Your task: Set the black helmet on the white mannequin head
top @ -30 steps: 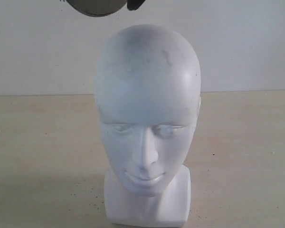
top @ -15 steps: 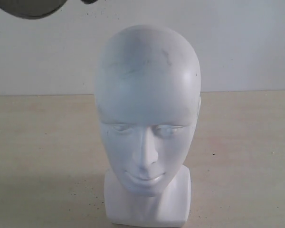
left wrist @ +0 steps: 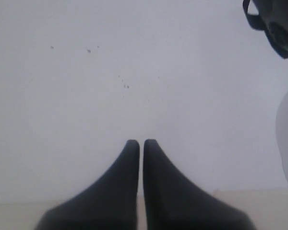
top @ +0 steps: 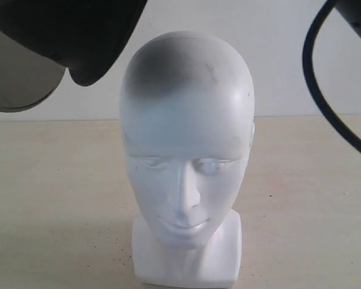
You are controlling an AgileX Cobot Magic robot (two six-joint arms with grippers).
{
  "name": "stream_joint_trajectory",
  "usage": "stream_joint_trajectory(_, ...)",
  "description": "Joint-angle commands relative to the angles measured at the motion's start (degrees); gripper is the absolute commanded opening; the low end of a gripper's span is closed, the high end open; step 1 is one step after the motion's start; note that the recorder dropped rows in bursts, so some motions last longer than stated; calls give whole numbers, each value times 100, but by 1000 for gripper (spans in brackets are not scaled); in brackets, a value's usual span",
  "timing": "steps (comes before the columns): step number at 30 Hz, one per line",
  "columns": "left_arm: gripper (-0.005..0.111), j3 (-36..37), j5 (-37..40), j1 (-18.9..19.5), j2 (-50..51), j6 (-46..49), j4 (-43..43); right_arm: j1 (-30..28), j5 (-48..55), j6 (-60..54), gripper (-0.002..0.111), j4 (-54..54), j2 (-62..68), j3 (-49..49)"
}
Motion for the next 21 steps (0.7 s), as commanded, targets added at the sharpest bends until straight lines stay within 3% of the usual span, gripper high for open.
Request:
stream_joint_trajectory(1,4,21,-677,8,-19,8,-41,12,-558,-57,0,403,-129,-90)
stream_joint_trajectory(7,4,21,-1157,8,-19,-46,-41,12,-345,156,0,512,-129,-90)
stream_joint_trajectory(12,4,-226,-946,8,-19,-591,-41,12,-408,-26,0,625,-129,-90)
stream_joint_trajectory(16,4,-1051,-615,8,137,-591,-19,12,-558,-109,0,1077,-129,374)
stream_joint_trajectory(21,4,-2204,-452,8,1317,-1122,128,12,-558,-99,0,1345,-129,1169)
